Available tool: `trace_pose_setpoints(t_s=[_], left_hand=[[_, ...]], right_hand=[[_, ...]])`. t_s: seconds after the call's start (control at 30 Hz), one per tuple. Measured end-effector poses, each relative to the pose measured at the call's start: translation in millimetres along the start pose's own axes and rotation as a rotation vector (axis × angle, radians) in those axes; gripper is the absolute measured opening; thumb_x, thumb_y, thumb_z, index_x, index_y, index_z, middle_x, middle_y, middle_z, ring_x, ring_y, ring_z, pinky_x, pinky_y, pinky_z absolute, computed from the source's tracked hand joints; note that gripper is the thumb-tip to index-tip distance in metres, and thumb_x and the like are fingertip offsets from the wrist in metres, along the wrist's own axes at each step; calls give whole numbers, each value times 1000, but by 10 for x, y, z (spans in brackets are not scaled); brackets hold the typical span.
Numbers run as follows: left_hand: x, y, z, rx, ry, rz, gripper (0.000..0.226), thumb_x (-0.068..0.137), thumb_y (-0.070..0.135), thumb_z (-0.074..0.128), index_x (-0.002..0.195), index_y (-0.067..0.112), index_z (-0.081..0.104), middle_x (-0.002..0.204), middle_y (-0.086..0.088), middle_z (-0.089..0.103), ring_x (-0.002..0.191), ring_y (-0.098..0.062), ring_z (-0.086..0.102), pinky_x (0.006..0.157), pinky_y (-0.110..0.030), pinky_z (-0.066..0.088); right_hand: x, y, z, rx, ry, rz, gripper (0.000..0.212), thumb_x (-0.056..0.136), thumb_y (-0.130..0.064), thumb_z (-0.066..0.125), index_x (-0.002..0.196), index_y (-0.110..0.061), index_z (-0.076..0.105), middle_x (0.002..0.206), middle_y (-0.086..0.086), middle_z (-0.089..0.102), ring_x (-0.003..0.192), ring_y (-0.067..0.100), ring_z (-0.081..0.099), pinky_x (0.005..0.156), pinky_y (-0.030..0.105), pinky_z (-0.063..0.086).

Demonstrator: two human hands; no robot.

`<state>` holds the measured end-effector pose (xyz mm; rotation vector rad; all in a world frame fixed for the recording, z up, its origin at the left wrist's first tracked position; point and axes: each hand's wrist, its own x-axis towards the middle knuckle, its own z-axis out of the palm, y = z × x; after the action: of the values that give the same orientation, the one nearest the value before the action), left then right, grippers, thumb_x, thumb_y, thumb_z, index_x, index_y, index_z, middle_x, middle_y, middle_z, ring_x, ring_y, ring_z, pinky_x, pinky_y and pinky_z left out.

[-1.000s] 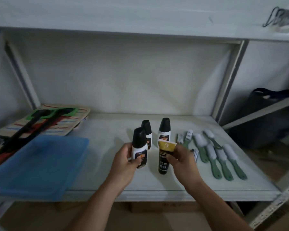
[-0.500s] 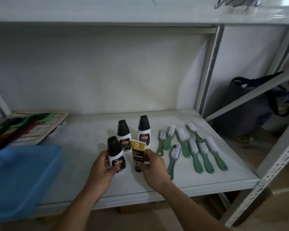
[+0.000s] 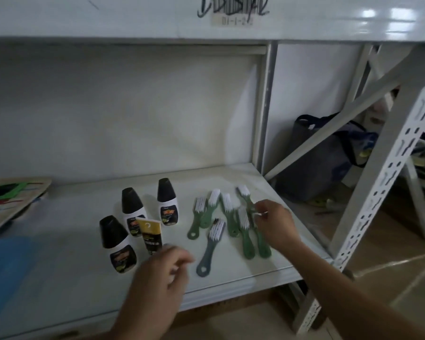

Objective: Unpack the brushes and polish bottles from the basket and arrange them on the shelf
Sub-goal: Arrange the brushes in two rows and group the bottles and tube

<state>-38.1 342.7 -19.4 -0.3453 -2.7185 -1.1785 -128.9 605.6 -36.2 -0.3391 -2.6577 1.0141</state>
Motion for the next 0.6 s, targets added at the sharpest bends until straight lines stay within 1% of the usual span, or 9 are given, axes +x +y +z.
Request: trace_pose_setpoints(t_s=[0.03, 0.07, 0.1, 0.2, 0.27, 0.33, 0.43, 0.5, 0.6], left_hand=[[145, 54, 175, 42, -33, 40, 21, 93, 13, 58, 92, 31, 68, 92, 18, 68, 87, 2, 64, 78, -16, 54], [317, 83, 342, 65, -26, 56, 21, 94, 13, 54, 98, 29, 68, 98, 17, 67, 91, 2, 62, 83, -23, 55], [500, 89, 494, 77, -17, 53, 22, 95, 14, 52, 103, 27, 68, 104, 13, 68, 94, -2, 62, 86, -28, 54], [960, 71, 926, 208, -62, 107, 29, 93, 15, 50, 117, 20, 65, 120, 4, 63, 109, -16, 58, 92, -30, 48], [1126, 54, 1158, 325, -147, 190, 32, 93, 17, 49, 122, 18, 62, 123, 2, 59, 115, -20, 54, 96, -32, 46], [1207, 45, 1331, 389, -202, 267, 32, 94, 20, 46, 123, 19, 61, 122, 0, 59, 115, -20, 53, 98, -33, 44], [1224, 66, 1506, 434, -212, 302, 39, 95, 31, 41, 131, 21, 55, 130, 2, 58, 120, -18, 52, 107, -34, 38], [1159, 130, 1559, 452, -162, 314, 41, 92, 33, 41, 131, 23, 52, 131, 4, 56, 120, -17, 51, 108, -38, 38], [1035, 246, 1556, 432, -114, 343, 33, 90, 31, 48, 123, 26, 52, 129, 6, 51, 119, -17, 47, 106, -38, 41]], right_hand=[[108, 107, -21, -64, -12, 23, 28, 88, -14, 60, 114, -18, 67, 108, 5, 71, 96, 25, 66, 85, 34, 53], [206, 188, -23, -124, -28, 21, 31, 88, -18, 60, 119, -17, 65, 112, 7, 71, 99, 26, 65, 88, 34, 52], [289, 239, -5, -169, -48, 4, 34, 89, -22, 61, 123, -18, 63, 114, 8, 70, 101, 27, 65, 89, 35, 51], [477, 242, 90, -257, -99, -63, 40, 88, -34, 61, 126, -20, 62, 115, 8, 70, 102, 27, 65, 90, 38, 53], [597, 217, 180, -313, -128, -78, 35, 87, -32, 60, 118, -19, 66, 108, 9, 71, 97, 29, 66, 85, 37, 54], [727, 219, 267, -346, -138, -70, 27, 84, -28, 59, 106, -18, 69, 100, 10, 72, 90, 31, 65, 78, 36, 53], [942, 304, 358, -380, -105, -71, 16, 80, -26, 59, 89, -17, 69, 89, 10, 70, 81, 31, 65, 70, 34, 52], [1072, 367, 382, -390, -85, -77, 14, 80, -24, 60, 86, -16, 69, 88, 11, 70, 81, 32, 66, 70, 34, 53], [1225, 439, 383, -424, -58, -76, 12, 82, -20, 61, 89, -16, 70, 91, 10, 71, 83, 31, 66, 73, 35, 56]])
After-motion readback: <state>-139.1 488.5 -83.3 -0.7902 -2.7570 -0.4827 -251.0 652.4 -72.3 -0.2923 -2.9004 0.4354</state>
